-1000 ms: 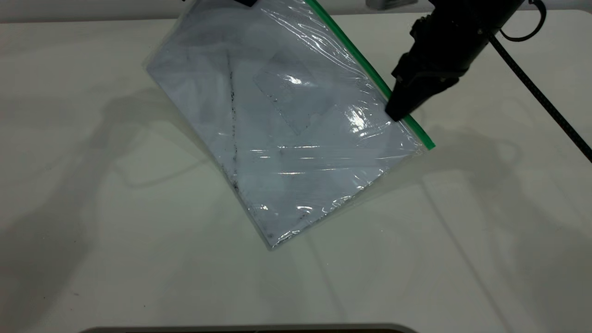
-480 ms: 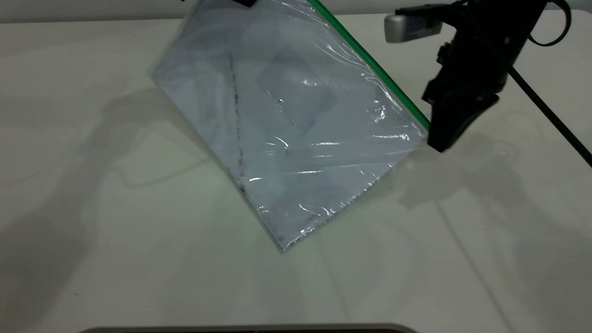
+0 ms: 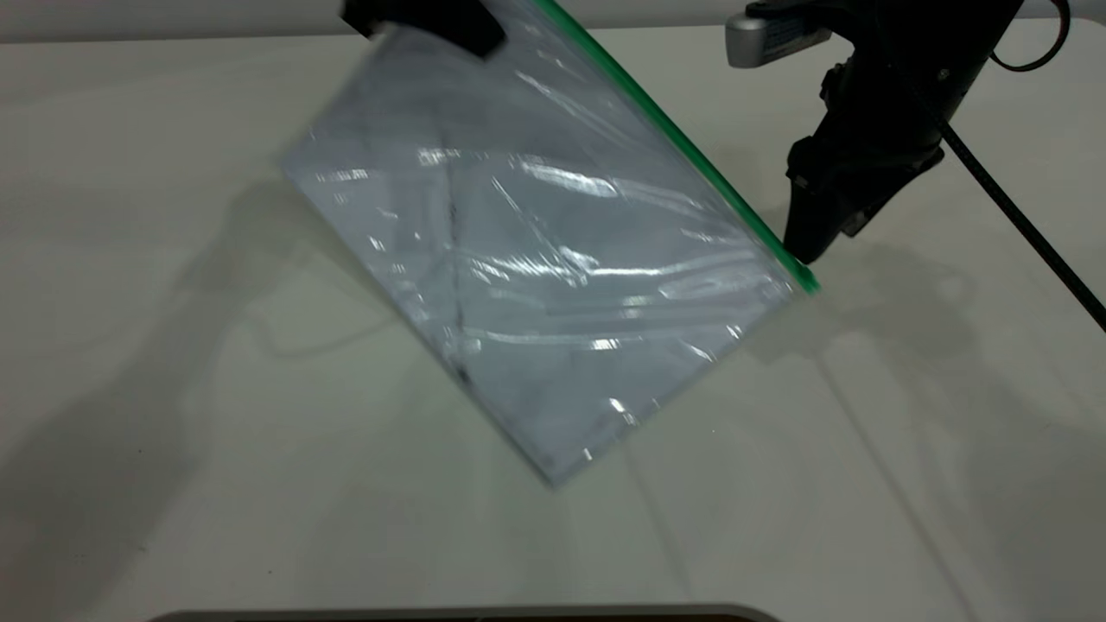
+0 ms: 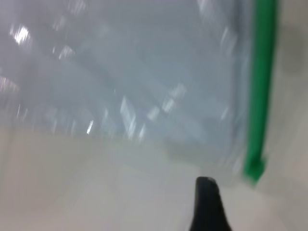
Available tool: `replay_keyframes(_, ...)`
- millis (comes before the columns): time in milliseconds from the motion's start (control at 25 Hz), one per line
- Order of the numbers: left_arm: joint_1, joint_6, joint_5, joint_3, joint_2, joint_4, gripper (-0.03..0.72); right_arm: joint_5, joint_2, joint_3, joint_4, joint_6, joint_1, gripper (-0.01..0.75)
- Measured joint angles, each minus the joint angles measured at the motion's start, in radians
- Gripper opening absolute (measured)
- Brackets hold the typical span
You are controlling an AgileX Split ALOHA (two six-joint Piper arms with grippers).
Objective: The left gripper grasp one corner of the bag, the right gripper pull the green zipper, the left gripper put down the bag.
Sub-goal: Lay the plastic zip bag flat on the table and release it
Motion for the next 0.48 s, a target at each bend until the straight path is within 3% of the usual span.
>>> replay_keyframes(120, -0.014, -0.062, -0.022, 0.000, 0.017, 0.001, 0.154, -0.027, 0.000, 0.000, 0.002, -0.001, 0.000, 0.591)
replay_keyframes(400, -0.016, -0.260, -0.162, 0.000, 0.017, 0.061, 0.521, -0.047, -0.006, -0.022, 0.005, -0.001, 0.000, 0.584)
replay_keyframes(480, -0.016, -0.369, -0.215, 0.000, 0.002, 0.103, 0.596, -0.027, -0.027, -0.055, -0.009, 0.000, 0.000, 0.584)
